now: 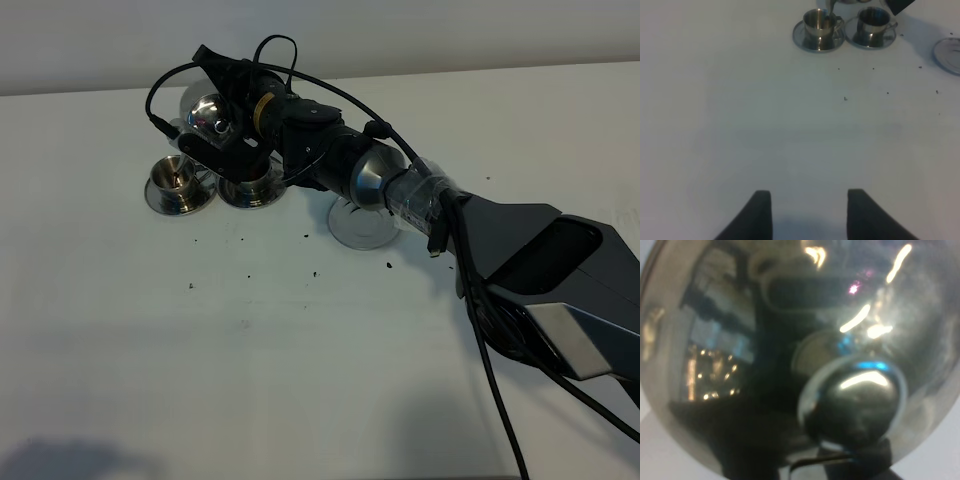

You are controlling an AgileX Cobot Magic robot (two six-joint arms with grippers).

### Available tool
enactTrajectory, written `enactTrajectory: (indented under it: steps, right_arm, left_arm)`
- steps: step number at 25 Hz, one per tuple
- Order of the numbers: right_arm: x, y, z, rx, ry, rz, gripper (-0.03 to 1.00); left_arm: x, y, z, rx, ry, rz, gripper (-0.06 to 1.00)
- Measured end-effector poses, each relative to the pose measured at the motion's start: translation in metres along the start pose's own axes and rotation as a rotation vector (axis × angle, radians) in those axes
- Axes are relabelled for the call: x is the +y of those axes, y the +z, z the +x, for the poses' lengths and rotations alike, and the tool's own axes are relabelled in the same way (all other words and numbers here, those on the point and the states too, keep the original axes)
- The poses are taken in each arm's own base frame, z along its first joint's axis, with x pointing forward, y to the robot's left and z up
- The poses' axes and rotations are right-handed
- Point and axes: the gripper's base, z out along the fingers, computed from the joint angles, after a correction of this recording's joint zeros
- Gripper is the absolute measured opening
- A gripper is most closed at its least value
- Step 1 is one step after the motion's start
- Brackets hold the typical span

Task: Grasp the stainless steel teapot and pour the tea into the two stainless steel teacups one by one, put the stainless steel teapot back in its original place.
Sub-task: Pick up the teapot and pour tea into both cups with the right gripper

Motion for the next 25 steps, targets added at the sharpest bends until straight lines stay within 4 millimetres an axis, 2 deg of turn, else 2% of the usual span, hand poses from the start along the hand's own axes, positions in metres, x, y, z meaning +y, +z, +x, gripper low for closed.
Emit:
enactTrajectory:
  steps: [11,25]
  right_arm:
    - [-0.015,-0.002,0.007,0.015,0.029,0.051,0.18]
    - [-0.016,-0.002,0.01,0.018,0.021,0.063,0.18]
  left_arm:
    - [0.0,0.0,0.0,0.0,0.0,0.0,0.39]
    - [0.0,0.0,0.0,0.0,0.0,0.0,0.39]
